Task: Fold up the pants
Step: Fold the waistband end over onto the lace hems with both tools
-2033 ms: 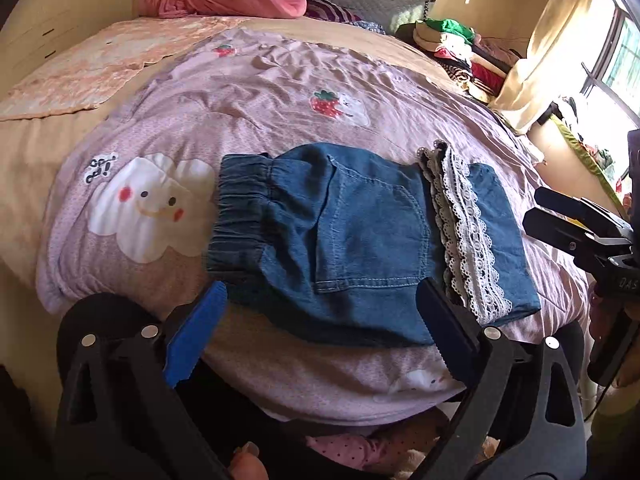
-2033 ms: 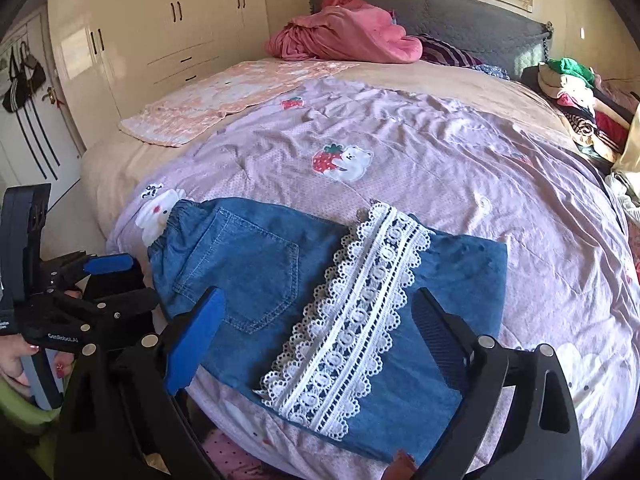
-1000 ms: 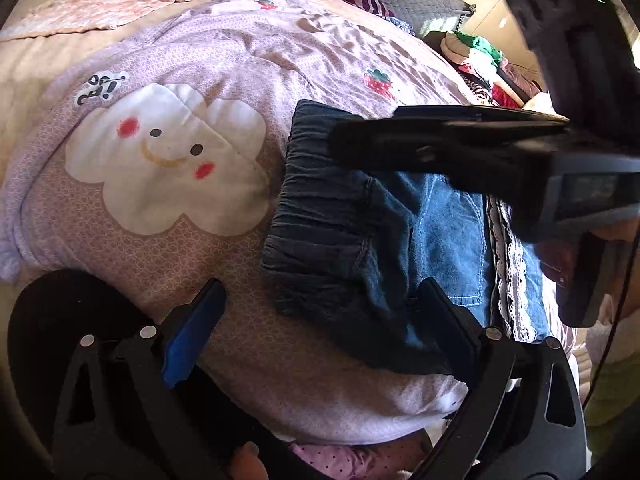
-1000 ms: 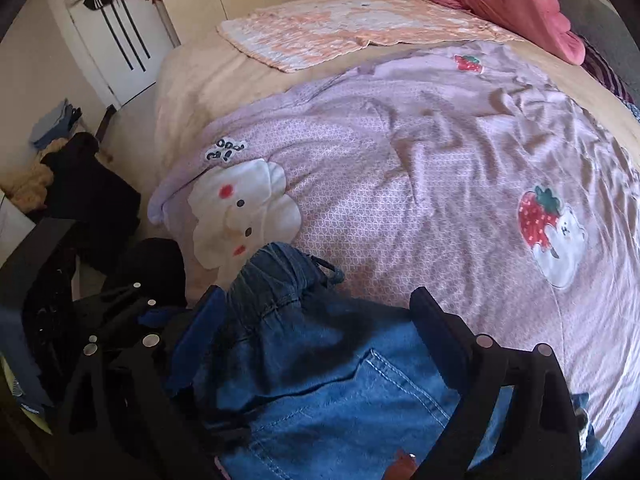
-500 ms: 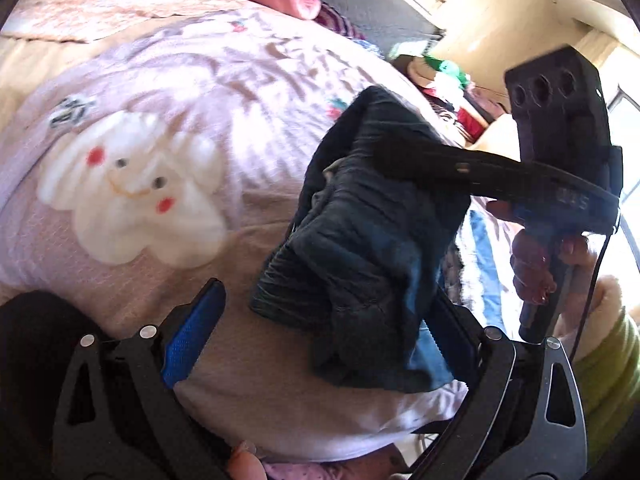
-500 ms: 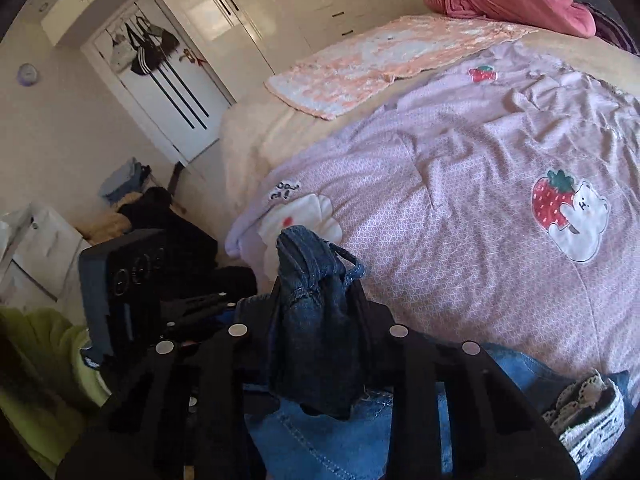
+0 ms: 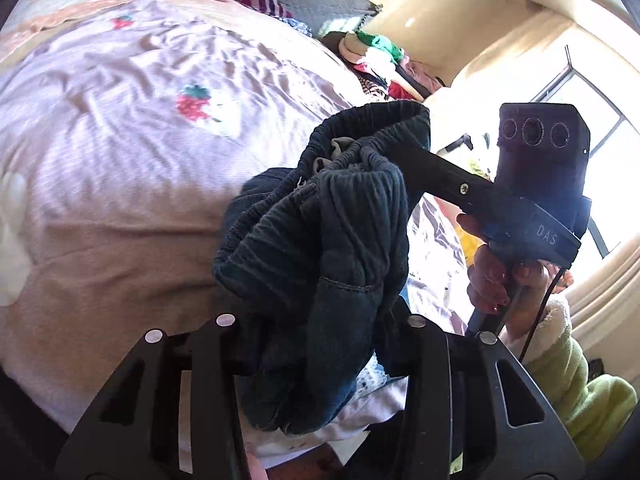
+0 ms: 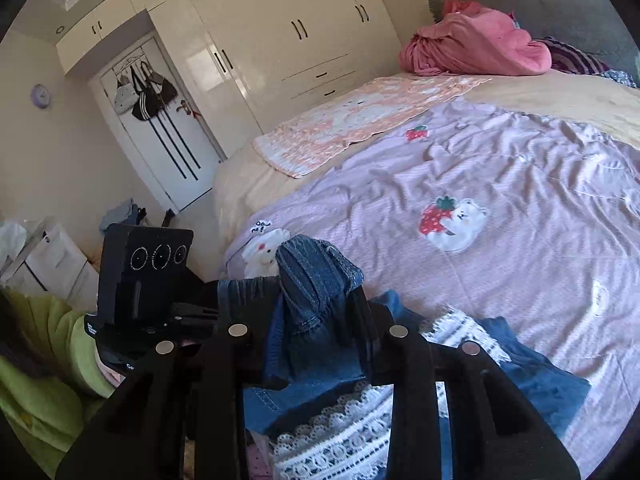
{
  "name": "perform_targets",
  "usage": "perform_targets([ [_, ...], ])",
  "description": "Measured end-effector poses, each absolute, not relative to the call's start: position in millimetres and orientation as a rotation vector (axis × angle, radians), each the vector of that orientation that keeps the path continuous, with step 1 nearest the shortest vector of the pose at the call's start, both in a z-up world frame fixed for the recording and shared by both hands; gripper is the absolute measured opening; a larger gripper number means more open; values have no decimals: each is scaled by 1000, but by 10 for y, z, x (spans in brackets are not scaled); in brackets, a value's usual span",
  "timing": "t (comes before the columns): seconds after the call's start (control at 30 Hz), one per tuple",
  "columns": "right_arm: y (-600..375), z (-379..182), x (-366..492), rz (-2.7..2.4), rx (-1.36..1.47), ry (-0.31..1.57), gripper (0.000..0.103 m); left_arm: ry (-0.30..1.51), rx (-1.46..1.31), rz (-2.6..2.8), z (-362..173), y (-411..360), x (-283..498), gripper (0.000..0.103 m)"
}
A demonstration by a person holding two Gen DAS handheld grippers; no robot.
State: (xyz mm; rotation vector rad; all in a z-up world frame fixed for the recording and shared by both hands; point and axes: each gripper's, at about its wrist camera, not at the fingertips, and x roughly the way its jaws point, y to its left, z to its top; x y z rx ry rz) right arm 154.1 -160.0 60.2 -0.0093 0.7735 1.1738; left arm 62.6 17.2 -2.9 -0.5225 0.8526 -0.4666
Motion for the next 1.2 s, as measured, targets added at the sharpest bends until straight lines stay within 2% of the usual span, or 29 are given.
perform_targets([
  [0.2,-2099,478,1568,1109,46,765,31,847,-350,-429,50,-470,608,33],
  [0.3,-2310,322,1579,1067,92,812,33,859,-308,-434,-36,-654,597,42],
  [0.33,-2394,267,1571,1037,104,830,40,861,-305,-439,-62,-689,583,50],
  [0.37,-2477,219,1568,1013,128,844,50,860,-304,-441,-81,-700,579,53],
  [0.43,-2648,140,1575,959,215,881,62,849,-294,-460,-81,-714,567,54],
  [0.53,-2888,78,1555,893,325,920,66,813,-273,-483,-31,-742,485,61],
  [0.6,-2926,81,1518,873,340,939,73,800,-265,-513,-4,-778,421,61],
  [0.63,-2915,87,1505,867,342,957,80,805,-256,-540,-8,-835,438,61],
  [0.7,-2879,65,1486,859,348,992,82,821,-218,-577,-36,-969,406,62],
  [0.77,-2807,27,1464,810,295,1028,85,863,-186,-628,-122,-1128,370,68],
  [0.9,-2644,-128,1457,734,215,1088,85,915,-104,-652,-312,-1340,284,70],
  [0.93,-2608,-186,1455,728,204,1103,81,912,-89,-655,-324,-1360,270,70],
  [0.97,-2565,-230,1442,721,183,1102,53,909,-81,-655,-329,-1361,263,70],
  [1.0,-2523,-263,1429,727,164,1102,49,908,-91,-657,-318,-1342,268,70],
  [1.07,-2521,-236,1379,737,168,1068,45,906,-120,-660,-301,-1286,267,72],
  [1.2,-2583,-71,1241,812,158,949,44,893,-147,-659,-290,-1210,265,72],
])
